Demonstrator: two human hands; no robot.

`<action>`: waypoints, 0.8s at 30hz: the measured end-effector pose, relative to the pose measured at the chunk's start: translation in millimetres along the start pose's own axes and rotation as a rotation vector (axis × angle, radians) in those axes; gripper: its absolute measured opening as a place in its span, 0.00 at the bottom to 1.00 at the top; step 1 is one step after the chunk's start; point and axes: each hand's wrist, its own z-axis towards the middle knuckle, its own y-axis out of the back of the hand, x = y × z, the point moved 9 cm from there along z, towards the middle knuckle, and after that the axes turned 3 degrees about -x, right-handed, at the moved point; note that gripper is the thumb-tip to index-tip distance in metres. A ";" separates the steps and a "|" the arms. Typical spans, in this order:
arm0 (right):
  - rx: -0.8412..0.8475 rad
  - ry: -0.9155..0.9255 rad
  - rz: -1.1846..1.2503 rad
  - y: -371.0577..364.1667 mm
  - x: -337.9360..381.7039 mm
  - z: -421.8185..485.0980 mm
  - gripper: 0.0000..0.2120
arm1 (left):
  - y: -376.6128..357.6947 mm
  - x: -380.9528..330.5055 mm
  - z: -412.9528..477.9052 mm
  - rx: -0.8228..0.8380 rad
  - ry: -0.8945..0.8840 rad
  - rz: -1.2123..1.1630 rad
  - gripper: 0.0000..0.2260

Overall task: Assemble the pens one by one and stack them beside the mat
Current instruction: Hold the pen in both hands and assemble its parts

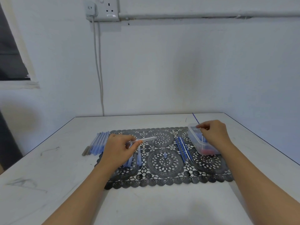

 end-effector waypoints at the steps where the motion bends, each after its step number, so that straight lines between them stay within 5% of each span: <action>1: 0.009 0.004 0.051 -0.8 3.6 -1.6 0.13 | 0.4 -0.8 0.3 -0.002 -0.005 -0.001 0.22; 5: 0.024 0.193 0.084 -3.8 34.9 -9.8 0.19 | 1.8 -4.1 -0.4 -0.017 -0.029 0.011 0.22; 14: -0.062 0.889 -0.193 -25.1 92.4 -57.2 0.06 | 3.1 -4.6 0.4 -0.029 -0.032 0.002 0.24; 20: -0.038 1.081 -0.424 -53.6 98.5 -72.0 0.31 | 3.5 -4.4 -0.1 -0.026 -0.027 0.007 0.25; 24: -0.023 1.065 -0.445 -59.4 96.4 -71.9 0.39 | 3.3 -4.2 0.4 -0.026 -0.022 0.019 0.25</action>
